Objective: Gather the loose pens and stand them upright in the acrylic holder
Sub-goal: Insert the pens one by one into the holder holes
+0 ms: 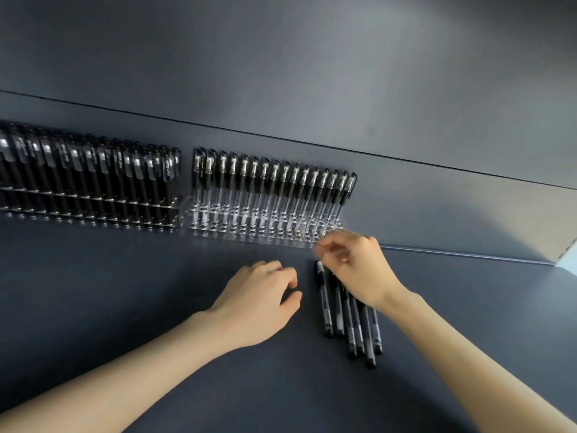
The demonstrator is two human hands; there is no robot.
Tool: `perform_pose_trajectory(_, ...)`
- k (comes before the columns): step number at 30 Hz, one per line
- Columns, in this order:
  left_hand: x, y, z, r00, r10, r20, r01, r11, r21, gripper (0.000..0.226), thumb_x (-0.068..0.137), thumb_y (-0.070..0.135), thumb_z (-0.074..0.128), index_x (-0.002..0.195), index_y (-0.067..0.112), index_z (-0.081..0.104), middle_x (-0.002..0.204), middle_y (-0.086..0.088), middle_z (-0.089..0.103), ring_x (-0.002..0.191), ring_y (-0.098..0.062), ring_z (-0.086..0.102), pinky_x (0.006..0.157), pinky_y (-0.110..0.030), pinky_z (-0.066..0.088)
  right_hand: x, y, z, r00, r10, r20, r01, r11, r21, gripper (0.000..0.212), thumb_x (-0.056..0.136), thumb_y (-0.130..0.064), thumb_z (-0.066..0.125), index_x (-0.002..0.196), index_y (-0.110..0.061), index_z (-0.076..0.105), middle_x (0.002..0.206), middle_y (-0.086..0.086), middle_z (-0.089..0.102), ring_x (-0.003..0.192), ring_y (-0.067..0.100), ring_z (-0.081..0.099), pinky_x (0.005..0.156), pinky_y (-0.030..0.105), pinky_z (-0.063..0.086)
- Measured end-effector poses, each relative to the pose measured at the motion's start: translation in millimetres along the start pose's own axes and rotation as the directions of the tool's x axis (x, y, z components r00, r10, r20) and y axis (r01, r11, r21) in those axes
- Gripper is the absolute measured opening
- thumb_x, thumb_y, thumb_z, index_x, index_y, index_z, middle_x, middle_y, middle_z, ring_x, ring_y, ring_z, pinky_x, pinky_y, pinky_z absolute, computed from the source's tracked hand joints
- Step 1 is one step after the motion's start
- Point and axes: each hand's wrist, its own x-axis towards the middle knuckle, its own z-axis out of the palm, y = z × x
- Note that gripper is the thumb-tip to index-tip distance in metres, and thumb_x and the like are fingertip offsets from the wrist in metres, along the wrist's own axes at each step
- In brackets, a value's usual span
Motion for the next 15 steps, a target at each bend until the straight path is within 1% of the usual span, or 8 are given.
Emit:
perform_pose_trajectory(3, 1.0, 32.1, 17.2, 0.998, -0.063, 0.012, 0.063, 0.998, 0.032, 0.038, 0.096, 0.049, 0.037, 0.119, 0.023, 0.052, 0.113, 0.007, 0.053, 0.109, -0.013, 0.046, 0.092, -0.03, 0.038, -20.6, 27.2, -14.7, 0.998, -0.021, 0.063, 0.021, 1.0, 0.004, 0.008, 0.089, -0.017, 0.062, 0.086, -0.013, 0.068, 0.083, -0.004, 0.068, 0.077, 0.013, 0.064, 0.079, 0.035, 0.052)
perform_pose_trajectory(5, 1.7, 47.2, 25.3, 0.992, -0.124, 0.001, 0.124, 0.991, 0.05, 0.044, 0.094, 0.053, 0.036, 0.122, 0.022, 0.05, 0.117, 0.006, 0.052, 0.112, -0.014, 0.045, 0.094, -0.031, 0.038, -30.2, 41.1, -18.9, 0.994, -0.04, 0.105, 0.043, 0.999, -0.024, 0.007, 0.089, -0.018, 0.062, 0.089, -0.014, 0.068, 0.087, -0.004, 0.065, 0.079, 0.013, 0.06, 0.078, 0.032, 0.049)
perform_pose_trajectory(9, 4.9, 65.8, 36.8, 0.968, -0.249, -0.022, 0.25, 0.964, 0.09, 0.055, 0.09, 0.061, 0.039, 0.125, 0.019, 0.046, 0.121, 0.005, 0.051, 0.116, -0.015, 0.045, 0.096, -0.032, 0.038, -42.6, 58.0, -16.9, 0.978, -0.085, 0.19, 0.104, 0.99, -0.095, 0.02, 0.092, -0.024, 0.058, 0.109, -0.016, 0.065, 0.109, -0.003, 0.061, 0.097, 0.017, 0.052, 0.088, 0.025, 0.039)
perform_pose_trajectory(12, 12.0, 76.2, 39.2, 0.934, -0.357, 0.001, 0.357, 0.934, 0.028, 0.058, 0.087, 0.059, 0.049, 0.126, 0.016, 0.045, 0.12, 0.001, 0.053, 0.111, -0.018, 0.051, 0.093, -0.033, 0.042, -44.4, 59.5, -13.1, 0.976, -0.107, 0.189, 0.124, 0.989, -0.077, 0.023, 0.095, -0.023, 0.054, 0.115, -0.016, 0.061, 0.115, -0.003, 0.06, 0.098, 0.017, 0.048, 0.083, 0.019, 0.033)
perform_pose_trajectory(15, 19.9, 83.3, 38.8, 0.895, -0.443, 0.045, 0.446, 0.893, -0.061, 0.052, 0.087, 0.05, 0.057, 0.121, 0.013, 0.048, 0.114, -0.001, 0.057, 0.101, -0.022, 0.057, 0.087, -0.037, 0.048, -43.9, 59.2, -11.6, 0.979, -0.082, 0.187, 0.09, 0.995, -0.035, 0.024, 0.095, -0.024, 0.054, 0.118, -0.017, 0.059, 0.113, -0.004, 0.06, 0.098, 0.013, 0.044, 0.079, 0.018, 0.031)
